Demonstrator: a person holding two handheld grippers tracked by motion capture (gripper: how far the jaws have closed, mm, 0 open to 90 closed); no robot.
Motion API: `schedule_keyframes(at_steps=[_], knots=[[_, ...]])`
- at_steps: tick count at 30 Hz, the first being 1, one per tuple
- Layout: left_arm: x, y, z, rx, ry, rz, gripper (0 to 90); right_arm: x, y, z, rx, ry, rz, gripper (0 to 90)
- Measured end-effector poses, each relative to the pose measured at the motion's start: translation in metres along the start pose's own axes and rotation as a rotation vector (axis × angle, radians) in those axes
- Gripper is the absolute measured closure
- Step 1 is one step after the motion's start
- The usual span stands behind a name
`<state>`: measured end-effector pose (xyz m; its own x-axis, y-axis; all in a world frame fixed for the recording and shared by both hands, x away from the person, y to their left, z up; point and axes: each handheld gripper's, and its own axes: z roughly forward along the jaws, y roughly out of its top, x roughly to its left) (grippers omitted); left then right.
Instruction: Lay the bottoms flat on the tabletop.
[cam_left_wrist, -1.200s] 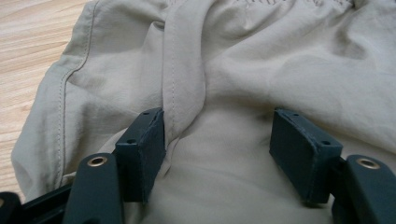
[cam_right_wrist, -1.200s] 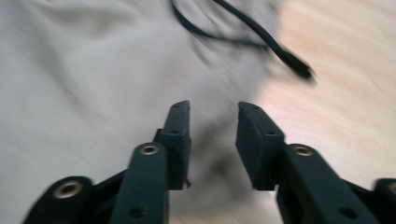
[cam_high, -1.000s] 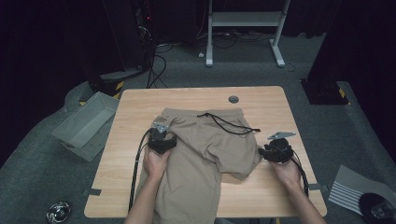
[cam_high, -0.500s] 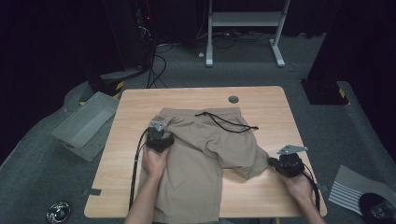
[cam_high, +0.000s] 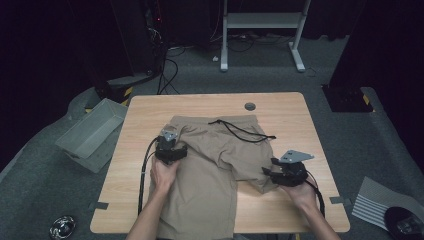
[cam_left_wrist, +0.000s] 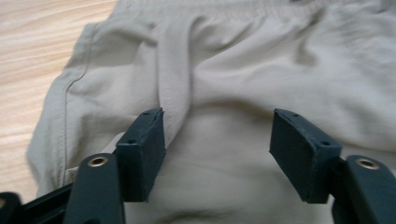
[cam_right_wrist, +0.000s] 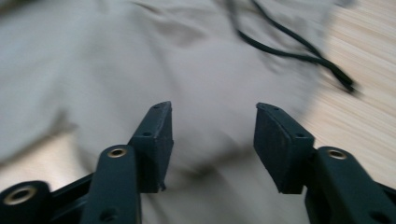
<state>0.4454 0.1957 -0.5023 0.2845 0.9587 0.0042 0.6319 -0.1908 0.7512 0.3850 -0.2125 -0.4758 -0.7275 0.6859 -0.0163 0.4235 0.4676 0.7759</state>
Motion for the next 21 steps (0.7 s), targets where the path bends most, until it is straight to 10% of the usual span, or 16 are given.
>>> schedule_keyframes(at_steps=[8, 12, 21], knots=[[-0.006, -0.021, 0.005, 0.045, 0.009, 0.042, 32.7, 0.006, -0.001, 0.044, 0.192, 0.023, -0.050, 66.2], [-0.002, -0.024, 0.010, 0.002, 0.004, 0.029, 31.3, 0.006, -0.001, 0.049, 0.200, 0.014, -0.111, 90.0], [0.004, -0.019, 0.016, -0.003, 0.013, 0.012, 31.3, -0.017, 0.015, 0.045, 0.179, -0.040, -0.106, 90.0]])
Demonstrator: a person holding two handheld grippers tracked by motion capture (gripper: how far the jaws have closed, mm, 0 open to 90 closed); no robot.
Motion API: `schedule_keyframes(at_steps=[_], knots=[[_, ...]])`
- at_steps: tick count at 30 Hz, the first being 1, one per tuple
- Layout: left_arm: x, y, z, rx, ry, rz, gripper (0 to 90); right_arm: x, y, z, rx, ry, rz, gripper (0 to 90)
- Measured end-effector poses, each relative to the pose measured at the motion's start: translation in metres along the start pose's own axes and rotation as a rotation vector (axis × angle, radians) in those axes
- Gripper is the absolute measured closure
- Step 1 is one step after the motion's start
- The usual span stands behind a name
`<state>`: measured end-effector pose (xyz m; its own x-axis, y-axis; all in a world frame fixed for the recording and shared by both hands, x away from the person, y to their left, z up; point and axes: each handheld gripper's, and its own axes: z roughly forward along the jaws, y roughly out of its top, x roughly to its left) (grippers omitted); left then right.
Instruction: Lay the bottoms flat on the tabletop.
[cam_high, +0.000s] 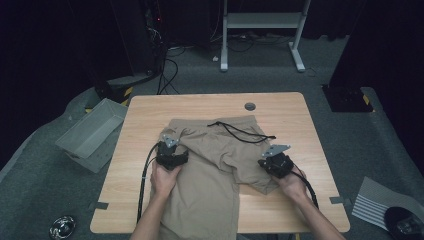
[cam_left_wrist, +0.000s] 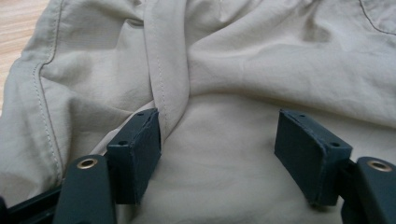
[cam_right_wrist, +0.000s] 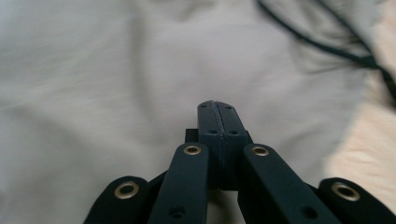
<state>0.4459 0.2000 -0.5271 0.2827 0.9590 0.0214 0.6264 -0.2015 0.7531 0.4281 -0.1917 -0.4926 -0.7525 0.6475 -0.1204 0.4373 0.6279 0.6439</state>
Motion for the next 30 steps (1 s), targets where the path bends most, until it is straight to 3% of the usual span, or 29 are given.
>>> schedule_keyframes(at_steps=[2, 3, 4, 6, 12, 14, 17, 19, 21, 22, 24, 25, 26, 30], knots=[[0.001, 0.001, 0.002, 0.001, 0.008, -0.009, 31.6, -0.010, 0.001, -0.002, -0.024, 0.025, 0.051, 90.0], [0.002, 0.002, 0.002, 0.003, 0.013, -0.010, 31.6, -0.012, 0.002, -0.005, -0.035, 0.046, 0.067, 86.3], [0.002, 0.002, 0.003, 0.000, 0.016, -0.016, 31.6, -0.011, 0.002, -0.008, -0.056, 0.069, 0.080, 77.0], [0.003, 0.003, 0.003, 0.003, 0.021, -0.017, 31.6, -0.004, 0.000, -0.017, -0.098, 0.127, 0.090, 67.9], [0.006, 0.006, 0.007, 0.005, 0.034, -0.029, 31.8, 0.032, -0.013, -0.030, -0.137, 0.200, 0.032, 52.2], [0.007, 0.007, 0.008, 0.004, 0.038, -0.029, 31.9, 0.038, -0.015, -0.029, -0.134, 0.208, 0.012, 49.5], [0.008, 0.007, 0.008, 0.005, 0.037, -0.032, 31.9, 0.041, -0.017, -0.033, -0.172, 0.230, 0.023, 48.4], [0.008, 0.007, 0.008, 0.005, 0.038, -0.032, 31.9, 0.043, -0.016, -0.037, -0.194, 0.239, 0.026, 48.8], [0.008, 0.007, 0.008, 0.005, 0.037, -0.032, 31.9, 0.048, -0.014, -0.036, -0.167, 0.224, -0.004, 50.8], [0.008, 0.007, 0.008, 0.005, 0.037, -0.032, 32.0, 0.051, -0.013, -0.032, -0.135, 0.210, -0.024, 55.4], [0.008, 0.007, 0.008, 0.005, 0.037, -0.032, 31.9, 0.053, -0.014, -0.024, -0.095, 0.179, -0.061, 76.6], [0.008, 0.007, 0.008, 0.005, 0.037, -0.033, 32.0, 0.050, -0.014, -0.022, -0.104, 0.185, -0.057, 85.1], [0.008, 0.007, 0.008, 0.005, 0.037, -0.032, 32.0, 0.046, -0.014, -0.021, -0.118, 0.183, -0.047, 87.6], [0.008, 0.007, 0.008, 0.005, 0.037, -0.032, 32.0, 0.027, -0.003, -0.024, -0.159, 0.123, 0.001, 88.8]])
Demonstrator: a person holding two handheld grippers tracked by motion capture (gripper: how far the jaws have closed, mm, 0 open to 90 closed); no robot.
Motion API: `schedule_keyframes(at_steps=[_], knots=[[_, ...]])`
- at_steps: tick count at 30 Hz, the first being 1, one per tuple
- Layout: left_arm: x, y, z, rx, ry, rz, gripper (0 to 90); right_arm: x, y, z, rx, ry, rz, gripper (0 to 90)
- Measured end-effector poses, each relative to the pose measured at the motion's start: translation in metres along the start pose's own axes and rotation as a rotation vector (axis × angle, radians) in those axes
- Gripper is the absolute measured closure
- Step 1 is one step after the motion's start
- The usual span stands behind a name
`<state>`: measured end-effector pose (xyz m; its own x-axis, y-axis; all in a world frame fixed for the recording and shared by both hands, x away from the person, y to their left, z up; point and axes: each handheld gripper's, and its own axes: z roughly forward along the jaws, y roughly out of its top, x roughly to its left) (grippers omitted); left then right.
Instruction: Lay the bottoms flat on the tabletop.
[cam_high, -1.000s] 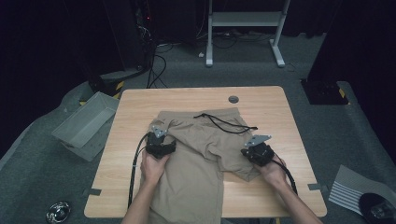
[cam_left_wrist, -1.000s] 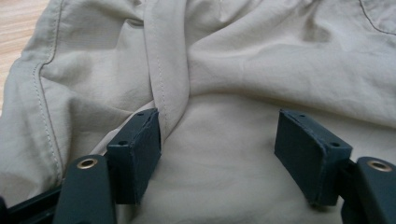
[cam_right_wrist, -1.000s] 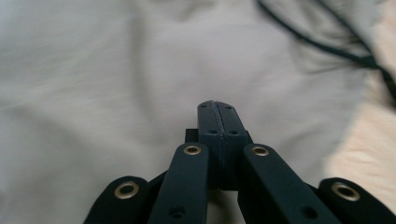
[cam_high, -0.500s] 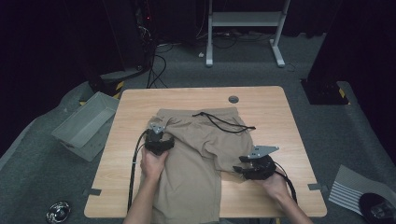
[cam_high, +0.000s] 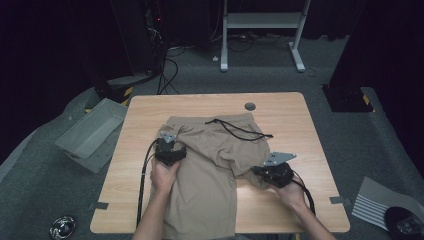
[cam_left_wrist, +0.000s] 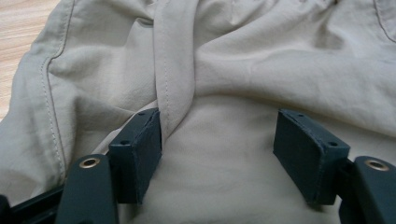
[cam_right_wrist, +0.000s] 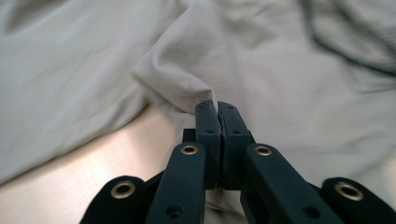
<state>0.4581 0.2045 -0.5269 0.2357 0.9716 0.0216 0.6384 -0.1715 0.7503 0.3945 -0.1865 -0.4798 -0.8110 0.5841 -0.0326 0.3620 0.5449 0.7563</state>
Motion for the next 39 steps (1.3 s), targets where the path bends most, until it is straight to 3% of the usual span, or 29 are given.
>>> schedule_keyframes(at_steps=[4, 8, 11, 13, 17, 19, 23, 28, 32, 36, 38, 39], knots=[[0.000, 0.000, 0.000, 0.000, 0.000, 0.000, 32.0, -0.028, 0.012, 0.002, 0.001, -0.113, 0.045, 88.8], [0.000, 0.000, 0.000, -0.001, 0.000, 0.000, 32.1, -0.063, 0.012, 0.022, 0.038, -0.208, 0.146, 88.6], [0.000, 0.000, 0.000, 0.000, 0.000, 0.000, 32.1, -0.083, 0.005, 0.047, 0.124, -0.236, 0.202, 87.9], [0.000, 0.000, 0.000, 0.000, 0.000, 0.000, 32.0, -0.087, 0.002, 0.054, 0.126, -0.227, 0.227, 85.7], [0.000, 0.000, 0.000, -0.001, 0.003, -0.002, 32.0, -0.083, 0.005, 0.042, 0.098, -0.235, 0.236, 63.6], [0.000, 0.000, 0.000, 0.000, 0.004, -0.003, 32.0, -0.078, 0.005, 0.027, 0.048, -0.243, 0.235, 58.3], [0.000, 0.000, 0.000, 0.000, 0.005, -0.003, 32.1, -0.060, 0.003, -0.001, -0.010, -0.245, 0.187, 56.6], [0.000, 0.000, 0.000, 0.000, 0.005, -0.003, 32.0, -0.029, -0.006, -0.020, -0.041, -0.220, 0.106, 54.2], [0.000, 0.000, 0.000, 0.000, 0.005, -0.003, 32.0, -0.015, -0.015, -0.021, -0.048, -0.206, 0.090, 53.8], [0.000, 0.000, 0.000, 0.001, 0.004, -0.003, 32.1, -0.013, -0.020, -0.011, -0.008, -0.184, 0.070, 55.1], [0.000, 0.000, 0.000, 0.000, 0.005, -0.003, 32.1, -0.014, -0.020, -0.007, 0.004, -0.180, 0.066, 60.5], [0.000, 0.000, 0.000, 0.000, 0.005, -0.003, 32.1, -0.015, -0.020, -0.005, 0.021, -0.176, 0.063, 67.5]])
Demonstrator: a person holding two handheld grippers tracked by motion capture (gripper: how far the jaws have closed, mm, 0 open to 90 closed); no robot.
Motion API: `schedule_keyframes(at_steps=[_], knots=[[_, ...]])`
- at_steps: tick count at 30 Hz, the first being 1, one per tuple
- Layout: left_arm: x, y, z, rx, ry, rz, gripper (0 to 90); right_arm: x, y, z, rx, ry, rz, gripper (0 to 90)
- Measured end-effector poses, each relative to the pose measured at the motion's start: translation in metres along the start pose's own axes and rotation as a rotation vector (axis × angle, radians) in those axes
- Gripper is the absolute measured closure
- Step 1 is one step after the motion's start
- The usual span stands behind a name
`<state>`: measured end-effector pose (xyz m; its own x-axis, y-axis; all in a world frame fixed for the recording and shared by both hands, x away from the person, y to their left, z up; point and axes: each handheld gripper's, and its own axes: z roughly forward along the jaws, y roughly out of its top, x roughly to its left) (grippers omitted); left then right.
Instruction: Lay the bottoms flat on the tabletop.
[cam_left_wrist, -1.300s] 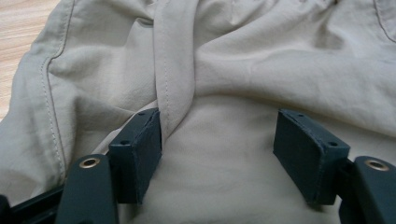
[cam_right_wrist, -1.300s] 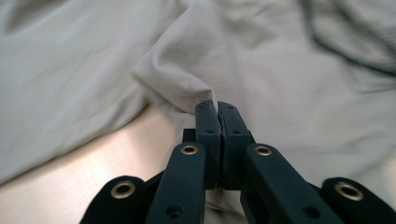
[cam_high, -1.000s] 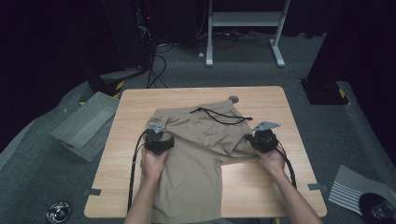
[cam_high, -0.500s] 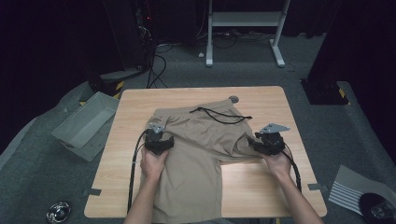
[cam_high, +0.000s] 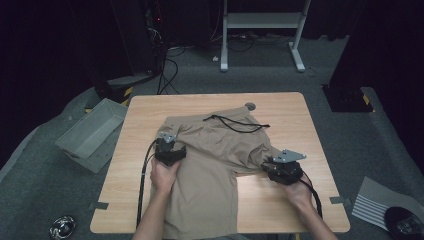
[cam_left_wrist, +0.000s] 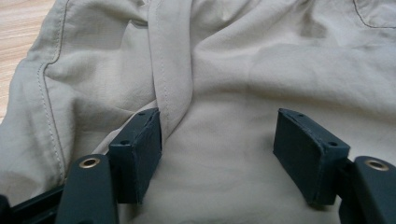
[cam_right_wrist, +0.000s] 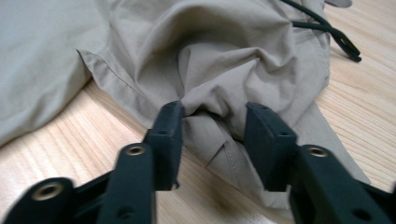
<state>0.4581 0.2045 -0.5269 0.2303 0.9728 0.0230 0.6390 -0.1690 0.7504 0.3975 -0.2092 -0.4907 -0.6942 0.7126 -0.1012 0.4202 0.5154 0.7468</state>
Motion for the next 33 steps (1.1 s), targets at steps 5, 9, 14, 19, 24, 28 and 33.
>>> schedule_keyframes(at_steps=[5, 9, 14, 19, 24, 28, 33], knots=[[0.000, 0.000, 0.000, 0.001, 0.000, 0.000, 32.1, -0.009, 0.004, 0.013, 0.069, 0.024, -0.039, 89.2], [0.000, 0.000, 0.000, 0.001, 0.001, 0.000, 32.1, -0.026, 0.012, 0.012, 0.028, 0.003, 0.006, 89.7], [0.000, 0.000, 0.000, 0.000, 0.000, -0.001, 32.1, -0.047, 0.024, 0.010, 0.017, -0.062, 0.022, 89.7], [0.000, 0.000, 0.000, 0.001, -0.002, -0.001, 32.1, -0.065, 0.017, 0.026, 0.067, -0.081, 0.096, 89.5], [0.000, 0.000, 0.000, 0.001, 0.000, -0.001, 32.1, -0.063, 0.016, 0.022, 0.047, -0.087, 0.112, 83.5], [0.000, 0.000, 0.000, 0.001, 0.001, -0.003, 32.1, -0.049, 0.022, -0.004, -0.029, -0.065, 0.082, 73.3], [0.000, 0.000, 0.000, 0.001, 0.001, -0.002, 32.1, -0.031, 0.018, -0.028, -0.077, -0.043, 0.047, 64.2]])
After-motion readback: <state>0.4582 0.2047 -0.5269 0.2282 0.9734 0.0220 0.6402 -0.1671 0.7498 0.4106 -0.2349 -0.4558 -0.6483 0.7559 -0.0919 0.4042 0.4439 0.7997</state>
